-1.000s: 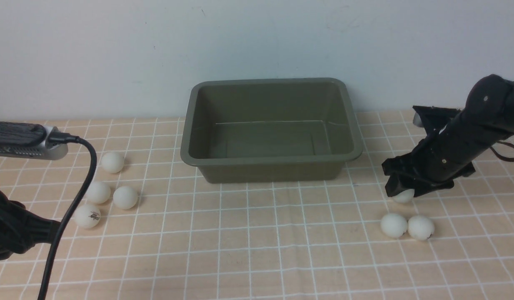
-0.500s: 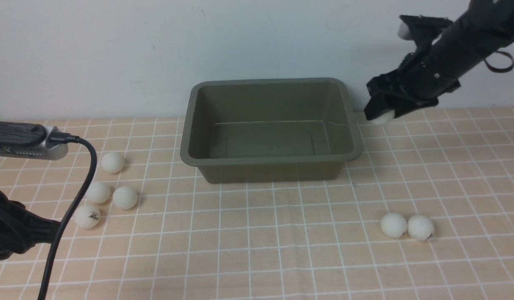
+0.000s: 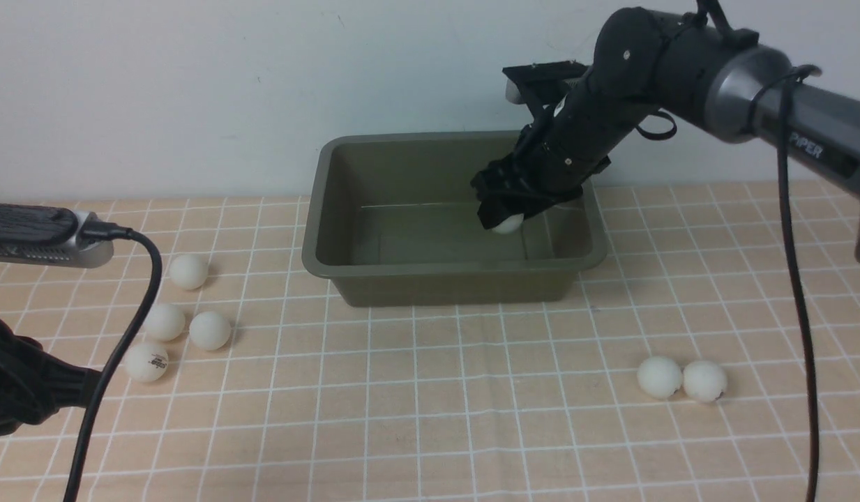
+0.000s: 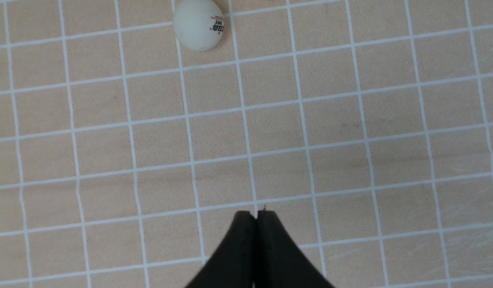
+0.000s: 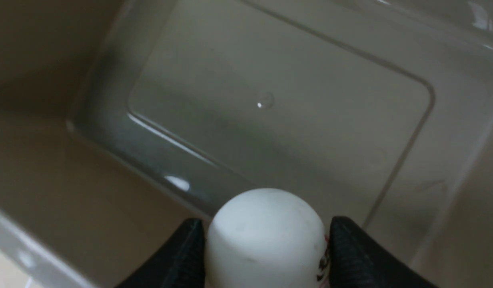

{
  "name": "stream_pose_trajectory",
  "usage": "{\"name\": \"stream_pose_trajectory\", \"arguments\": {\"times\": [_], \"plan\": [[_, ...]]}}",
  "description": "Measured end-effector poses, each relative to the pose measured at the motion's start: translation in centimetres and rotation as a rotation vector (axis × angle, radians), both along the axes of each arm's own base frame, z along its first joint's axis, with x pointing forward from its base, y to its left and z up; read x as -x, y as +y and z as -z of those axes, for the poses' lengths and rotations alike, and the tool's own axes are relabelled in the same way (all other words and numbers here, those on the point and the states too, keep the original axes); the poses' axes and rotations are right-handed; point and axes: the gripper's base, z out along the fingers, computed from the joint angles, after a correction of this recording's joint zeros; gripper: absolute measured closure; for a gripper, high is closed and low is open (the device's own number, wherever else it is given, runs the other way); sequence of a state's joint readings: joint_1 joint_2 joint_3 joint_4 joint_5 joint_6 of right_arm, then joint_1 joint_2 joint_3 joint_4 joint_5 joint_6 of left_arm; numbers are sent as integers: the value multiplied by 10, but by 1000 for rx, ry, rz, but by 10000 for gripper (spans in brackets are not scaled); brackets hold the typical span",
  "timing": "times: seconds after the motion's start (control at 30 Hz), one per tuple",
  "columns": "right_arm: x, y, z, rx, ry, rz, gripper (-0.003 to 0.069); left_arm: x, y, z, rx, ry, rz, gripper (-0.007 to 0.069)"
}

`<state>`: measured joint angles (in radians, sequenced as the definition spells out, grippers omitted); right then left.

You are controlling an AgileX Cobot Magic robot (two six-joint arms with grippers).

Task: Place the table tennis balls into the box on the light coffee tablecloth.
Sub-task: 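Release the ping pong ball into the bin and lift the gripper away, then reach for and grasp a ping pong ball on the table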

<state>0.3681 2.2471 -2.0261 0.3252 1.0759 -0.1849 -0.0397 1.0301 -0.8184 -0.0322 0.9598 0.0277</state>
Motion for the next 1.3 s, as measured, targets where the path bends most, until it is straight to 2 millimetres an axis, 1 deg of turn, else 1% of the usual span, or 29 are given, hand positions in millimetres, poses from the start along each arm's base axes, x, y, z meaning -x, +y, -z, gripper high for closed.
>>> {"name": "stream_pose_trajectory", "arguments": {"times": [0.07,0.13,0.23,0.27,0.33,0.37,0.4,0.53,0.6,0.67,0.7,0.73,0.77,0.8,0.87,0.9,0.93,0.97,1.0,1.07,1.1,1.13,1.17,1.2,1.3], "plan": [[-1,1,2,-4,4,1,246,0,0,0,0,0,0,693],[-1,1,4,-4,17,1,193,0,0,0,0,2,0,693],[-1,1,0,5,23,-9,153,0,0,0,0,5,0,693],[-1,1,-5,15,22,-17,146,1,0,0,0,7,-1,693],[-1,-3,-20,46,9,-34,140,1,0,0,0,7,-1,693],[-1,-3,-24,49,3,-36,140,1,0,0,0,7,-1,693],[-2,-7,-37,71,-35,-36,139,1,0,0,1,7,-1,693],[4,-29,-73,122,-114,15,139,1,0,0,1,7,-2,693],[14,-48,-94,159,-149,41,139,1,0,0,0,7,-3,693],[27,-67,-108,198,-163,68,139,1,0,0,1,7,-3,693],[27,-67,-105,203,-155,67,139,1,0,0,1,7,-3,693],[41,-85,-113,219,-146,94,139,1,0,0,1,7,-3,693],[46,-92,-115,224,-142,104,139,1,0,0,1,7,-3,693],[56,-103,-117,231,-126,116,139,1,0,0,1,7,-3,693],[70,-118,-116,240,-95,130,139,1,0,0,1,7,-3,693],[74,-121,-114,244,-87,128,139,1,0,0,1,7,-3,693],[86,-132,-107,255,-52,118,139,1,0,0,1,7,-3,693],[94,-135,-101,264,-26,102,139,1,0,0,1,7,-3,693],[96,-135,-99,268,-22,91,139,1,0,0,1,7,-3,693],[114,-138,-78,286,43,15,139,1,0,0,1,7,-3,693],[122,-138,-63,290,73,-21,139,1,0,0,1,7,-3,693],[126,-138,-55,289,87,-47,139,1,0,0,1,7,-3,693],[127,-138,-53,289,89,-52,139,1,0,0,1,7,-3,693],[133,-138,-36,286,118,-85,139,1,0,0,1,7,-3,693],[143,-139,-10,290,157,-113,139,1,0,0,1,7,-3,693]]}}
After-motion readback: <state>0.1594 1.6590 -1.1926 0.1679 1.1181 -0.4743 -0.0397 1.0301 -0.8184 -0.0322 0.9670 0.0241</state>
